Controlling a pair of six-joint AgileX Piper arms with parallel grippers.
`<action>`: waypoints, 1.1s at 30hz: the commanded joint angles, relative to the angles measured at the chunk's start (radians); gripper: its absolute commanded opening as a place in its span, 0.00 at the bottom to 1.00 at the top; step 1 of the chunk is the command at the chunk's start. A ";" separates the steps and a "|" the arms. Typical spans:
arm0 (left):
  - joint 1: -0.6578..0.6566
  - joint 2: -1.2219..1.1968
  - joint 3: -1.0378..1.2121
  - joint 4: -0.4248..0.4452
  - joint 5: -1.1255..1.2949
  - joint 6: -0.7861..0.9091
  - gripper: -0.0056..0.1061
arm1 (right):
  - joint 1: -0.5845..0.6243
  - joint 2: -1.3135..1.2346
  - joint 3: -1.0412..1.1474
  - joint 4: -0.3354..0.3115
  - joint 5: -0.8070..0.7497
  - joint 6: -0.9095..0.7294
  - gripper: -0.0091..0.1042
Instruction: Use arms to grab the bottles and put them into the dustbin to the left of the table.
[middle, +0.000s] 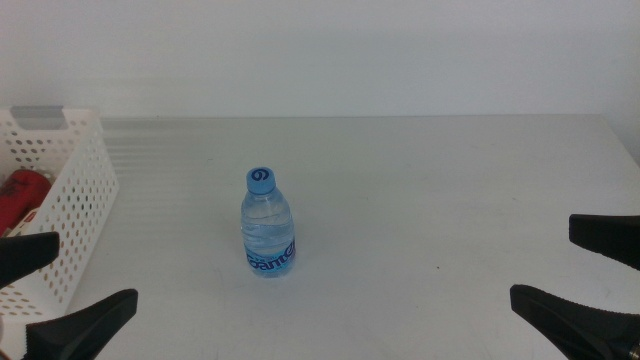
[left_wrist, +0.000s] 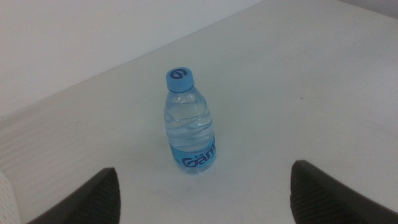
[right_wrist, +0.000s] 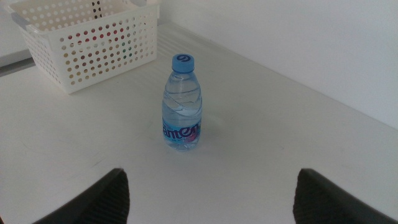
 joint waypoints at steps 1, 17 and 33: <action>-0.003 0.007 -0.028 0.006 -0.075 -0.009 0.86 | -0.005 0.001 -0.027 -0.007 -0.076 -0.007 0.71; -0.002 0.348 -0.030 0.003 -0.555 -0.028 0.86 | -0.005 0.001 -0.027 -0.007 -0.075 -0.007 0.71; -0.002 0.628 0.213 -0.066 -1.138 -0.032 0.86 | -0.005 0.001 -0.027 -0.007 -0.075 -0.007 0.71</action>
